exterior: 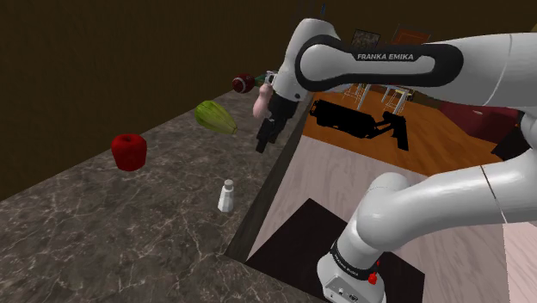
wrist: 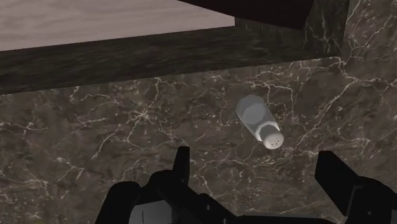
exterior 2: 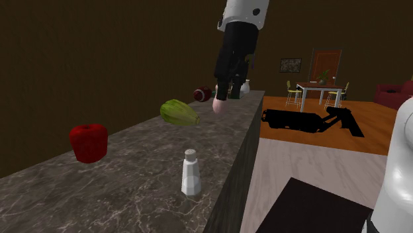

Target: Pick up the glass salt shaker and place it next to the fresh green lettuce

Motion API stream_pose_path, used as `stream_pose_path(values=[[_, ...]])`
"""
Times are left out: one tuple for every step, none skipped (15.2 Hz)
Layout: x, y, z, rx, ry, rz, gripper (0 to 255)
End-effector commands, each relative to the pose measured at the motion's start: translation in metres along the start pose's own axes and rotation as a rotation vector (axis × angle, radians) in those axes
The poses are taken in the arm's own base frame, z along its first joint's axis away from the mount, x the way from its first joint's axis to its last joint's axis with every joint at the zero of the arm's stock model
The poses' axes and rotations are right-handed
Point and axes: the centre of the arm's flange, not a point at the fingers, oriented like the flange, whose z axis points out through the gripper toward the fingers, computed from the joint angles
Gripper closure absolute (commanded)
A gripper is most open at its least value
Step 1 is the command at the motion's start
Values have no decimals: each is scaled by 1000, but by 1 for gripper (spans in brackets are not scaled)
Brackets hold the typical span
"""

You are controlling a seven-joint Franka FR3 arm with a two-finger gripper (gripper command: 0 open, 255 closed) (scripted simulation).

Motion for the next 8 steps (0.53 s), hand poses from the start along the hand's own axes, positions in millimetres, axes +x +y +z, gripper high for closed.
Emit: stream_pose_path(values=[[-1, -7, 25, 4, 21, -29, 0], [1, -11, 37, 7, 29, -43, 0], [2, -14, 50, 9, 38, -57, 0], [4, -18, 62, 12, 46, -72, 0], [5, -22, 74, 14, 55, -86, 0], [7, -26, 86, 17, 63, -101, 0], [8, -30, 99, 19, 72, -115, 0], [10, -34, 111, 22, 80, -129, 0]])
